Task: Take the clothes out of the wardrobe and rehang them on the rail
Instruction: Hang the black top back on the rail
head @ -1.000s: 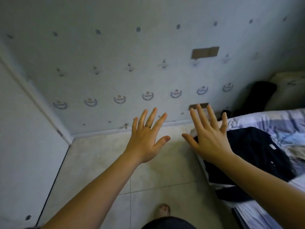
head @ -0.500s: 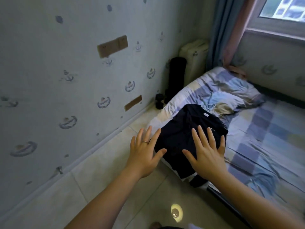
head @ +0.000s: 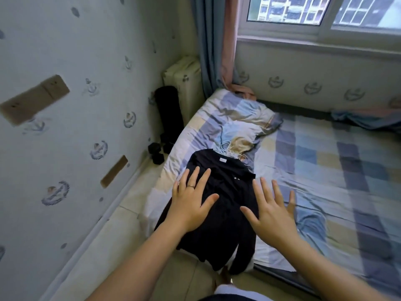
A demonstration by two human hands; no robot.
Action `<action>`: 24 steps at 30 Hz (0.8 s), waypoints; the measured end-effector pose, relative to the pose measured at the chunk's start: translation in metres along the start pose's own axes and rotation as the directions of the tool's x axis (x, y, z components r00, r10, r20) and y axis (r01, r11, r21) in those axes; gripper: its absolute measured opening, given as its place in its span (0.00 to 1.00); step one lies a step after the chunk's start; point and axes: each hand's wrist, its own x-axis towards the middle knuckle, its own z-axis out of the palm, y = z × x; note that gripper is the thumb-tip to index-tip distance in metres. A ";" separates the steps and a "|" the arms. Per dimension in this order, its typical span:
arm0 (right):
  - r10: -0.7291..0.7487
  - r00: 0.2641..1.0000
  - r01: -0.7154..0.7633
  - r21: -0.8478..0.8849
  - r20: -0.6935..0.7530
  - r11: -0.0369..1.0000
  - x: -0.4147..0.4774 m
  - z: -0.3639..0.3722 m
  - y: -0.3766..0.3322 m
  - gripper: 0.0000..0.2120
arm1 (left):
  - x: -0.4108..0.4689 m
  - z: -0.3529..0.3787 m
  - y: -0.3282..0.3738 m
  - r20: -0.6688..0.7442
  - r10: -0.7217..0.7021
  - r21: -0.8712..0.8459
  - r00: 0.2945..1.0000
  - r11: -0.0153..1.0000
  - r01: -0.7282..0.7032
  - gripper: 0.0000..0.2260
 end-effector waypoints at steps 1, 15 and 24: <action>0.014 1.000 -0.014 -0.001 0.005 1.000 0.016 0.002 0.006 0.41 | 0.019 0.002 -0.001 0.012 0.004 -0.005 1.000 1.000 -0.004 0.32; 0.175 0.961 -0.181 0.008 0.216 0.983 0.192 0.046 0.054 0.41 | 0.232 0.052 -0.043 0.298 -0.063 0.038 0.952 0.998 0.055 0.30; 0.319 0.852 -0.358 0.017 0.415 0.934 0.280 0.163 0.047 0.39 | 0.340 0.145 -0.137 0.444 -0.074 0.112 0.893 0.993 0.027 0.32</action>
